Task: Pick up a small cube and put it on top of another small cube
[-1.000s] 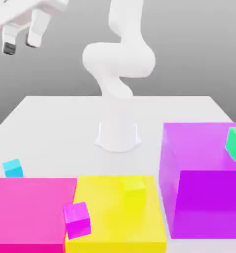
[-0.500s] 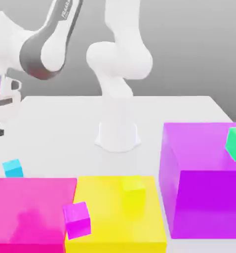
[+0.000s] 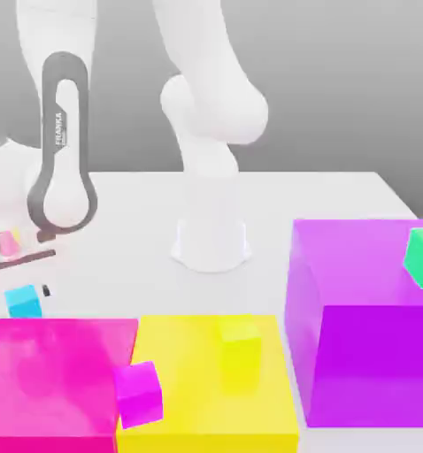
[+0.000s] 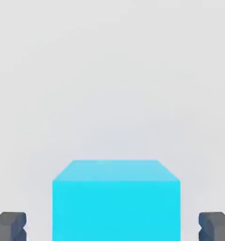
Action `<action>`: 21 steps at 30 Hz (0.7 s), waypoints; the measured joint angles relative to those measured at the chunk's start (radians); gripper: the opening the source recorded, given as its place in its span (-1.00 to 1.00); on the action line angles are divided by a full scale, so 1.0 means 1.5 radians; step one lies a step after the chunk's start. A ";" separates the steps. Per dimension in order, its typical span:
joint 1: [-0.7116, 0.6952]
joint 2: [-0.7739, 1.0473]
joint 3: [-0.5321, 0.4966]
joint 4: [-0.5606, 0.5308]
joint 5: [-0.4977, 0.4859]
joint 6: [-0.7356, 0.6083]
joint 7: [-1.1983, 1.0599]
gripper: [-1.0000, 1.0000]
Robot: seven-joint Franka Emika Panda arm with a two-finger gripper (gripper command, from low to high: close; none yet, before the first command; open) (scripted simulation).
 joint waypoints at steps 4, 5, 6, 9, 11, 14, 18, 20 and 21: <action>-0.004 0.009 0.004 0.002 0.003 0.009 -0.002 -1.00; -0.001 0.002 0.001 0.000 0.001 0.003 0.000 -1.00; 0.004 -0.014 -0.005 -0.003 -0.005 -0.010 0.004 -1.00; 0.018 -0.079 -0.026 -0.015 -0.034 -0.062 0.026 -1.00; 0.023 -0.126 -0.033 -0.024 -0.057 -0.100 0.042 -1.00; 0.093 -0.181 0.012 -0.026 -0.062 -0.150 0.011 -1.00; 0.215 -0.248 0.057 -0.026 -0.052 -0.214 -0.057 -1.00; 0.257 -0.280 0.082 -0.026 -0.046 -0.245 -0.091 -1.00; 0.278 -0.296 0.097 -0.026 -0.043 -0.260 -0.109 -1.00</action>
